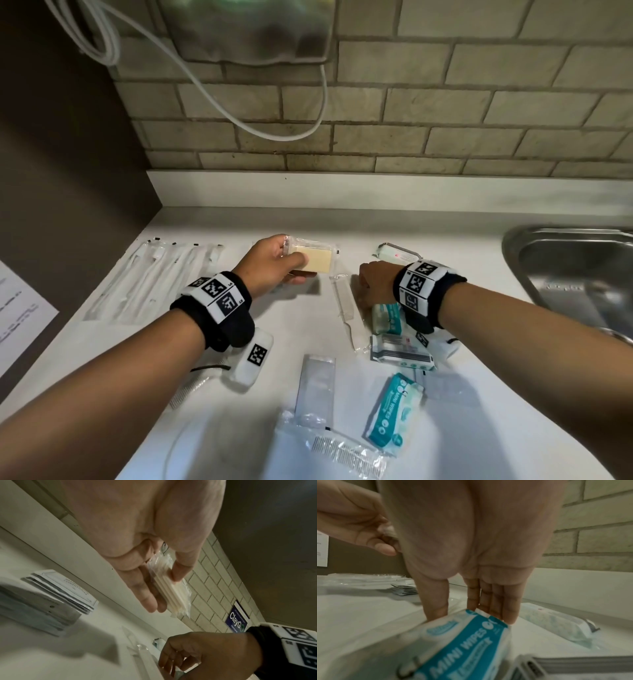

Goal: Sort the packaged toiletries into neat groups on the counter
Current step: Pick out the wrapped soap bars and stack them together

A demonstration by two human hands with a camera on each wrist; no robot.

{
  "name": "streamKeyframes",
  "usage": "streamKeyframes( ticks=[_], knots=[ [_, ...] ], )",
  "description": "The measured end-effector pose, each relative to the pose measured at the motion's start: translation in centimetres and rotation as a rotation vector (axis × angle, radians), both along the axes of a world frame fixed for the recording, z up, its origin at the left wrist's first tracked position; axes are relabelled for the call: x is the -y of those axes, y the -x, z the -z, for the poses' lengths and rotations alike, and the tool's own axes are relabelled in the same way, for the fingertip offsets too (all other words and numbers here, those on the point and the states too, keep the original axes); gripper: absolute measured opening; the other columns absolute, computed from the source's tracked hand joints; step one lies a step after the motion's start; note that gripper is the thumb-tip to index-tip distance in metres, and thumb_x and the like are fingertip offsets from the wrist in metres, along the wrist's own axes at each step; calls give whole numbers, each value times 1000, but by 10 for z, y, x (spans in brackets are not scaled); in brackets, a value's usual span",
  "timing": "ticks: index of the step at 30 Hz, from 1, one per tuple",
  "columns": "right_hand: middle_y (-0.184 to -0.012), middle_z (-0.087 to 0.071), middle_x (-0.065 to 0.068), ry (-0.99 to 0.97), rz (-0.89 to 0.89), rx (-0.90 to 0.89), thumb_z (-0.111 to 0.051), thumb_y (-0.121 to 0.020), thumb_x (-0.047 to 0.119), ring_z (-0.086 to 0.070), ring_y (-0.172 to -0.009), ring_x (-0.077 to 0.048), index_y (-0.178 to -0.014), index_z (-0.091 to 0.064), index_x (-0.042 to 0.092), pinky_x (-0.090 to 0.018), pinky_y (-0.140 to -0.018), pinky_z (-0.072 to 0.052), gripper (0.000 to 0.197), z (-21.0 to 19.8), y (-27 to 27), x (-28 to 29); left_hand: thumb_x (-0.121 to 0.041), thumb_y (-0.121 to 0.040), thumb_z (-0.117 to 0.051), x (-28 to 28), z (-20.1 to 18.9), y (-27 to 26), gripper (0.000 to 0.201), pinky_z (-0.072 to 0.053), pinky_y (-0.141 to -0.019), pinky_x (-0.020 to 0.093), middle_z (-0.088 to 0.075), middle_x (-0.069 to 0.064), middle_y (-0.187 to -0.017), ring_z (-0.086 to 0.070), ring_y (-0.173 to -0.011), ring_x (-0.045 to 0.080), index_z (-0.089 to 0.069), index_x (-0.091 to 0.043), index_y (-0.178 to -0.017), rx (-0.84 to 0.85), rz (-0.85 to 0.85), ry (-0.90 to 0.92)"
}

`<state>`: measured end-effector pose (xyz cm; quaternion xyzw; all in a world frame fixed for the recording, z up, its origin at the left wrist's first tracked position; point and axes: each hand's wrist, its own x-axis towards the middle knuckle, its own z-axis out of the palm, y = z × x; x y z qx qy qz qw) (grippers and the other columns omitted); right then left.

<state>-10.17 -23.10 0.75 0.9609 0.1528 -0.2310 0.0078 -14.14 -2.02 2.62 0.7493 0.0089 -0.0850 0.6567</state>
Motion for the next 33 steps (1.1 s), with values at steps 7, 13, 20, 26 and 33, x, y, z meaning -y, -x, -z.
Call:
streamKeyframes(
  ticks=[7, 13, 20, 26, 33],
  knots=[
    [-81, -68, -1, -68, 96, -60, -70, -78, 27, -63, -77, -20, -81, -68, 14, -34, -78, -56, 14, -1, -12, 3, -4, -93, -57, 4, -1, -4, 22, -61, -68, 29, -68, 18, -108, -73, -86, 28, -55, 1, -114, 2, -19, -14],
    [-89, -62, 3, -191, 99, -38, -71, -82, 25, -58, -78, -15, -96, -63, 16, -25, -69, -49, 19, -16, -18, 7, -5, -92, -59, 0, 6, -5, 13, -59, -77, 40, -68, 21, -106, -71, -90, 37, -57, -4, -105, -33, -61, -28],
    [-84, -61, -8, -642, 165, 8, -57, -90, 3, -59, -63, -16, -91, -51, 14, -23, -56, -46, 12, -54, -25, 21, -4, -89, -60, -7, 14, -10, 18, -53, -87, 57, -70, 25, -100, -69, -92, 44, -57, -3, -107, -67, -109, -40],
    [-86, -63, -9, -837, 48, 8, -71, -83, 7, -56, -67, -20, -106, -52, 15, -27, -55, -49, 30, -102, -23, 4, -4, -90, -60, -9, 14, -5, 26, -56, -81, 55, -70, 28, -96, -70, -90, 44, -54, 3, -114, -121, -38, 20],
    [-84, -69, -8, -668, -158, -156, -78, -78, 18, -56, -68, -13, -102, -64, 10, -16, -51, -44, 30, -115, -6, -46, -2, -95, -54, -11, 9, 13, 22, -61, -71, 32, -70, 28, -102, -73, -85, 32, -52, 3, -117, -190, 168, 178]
  ],
)
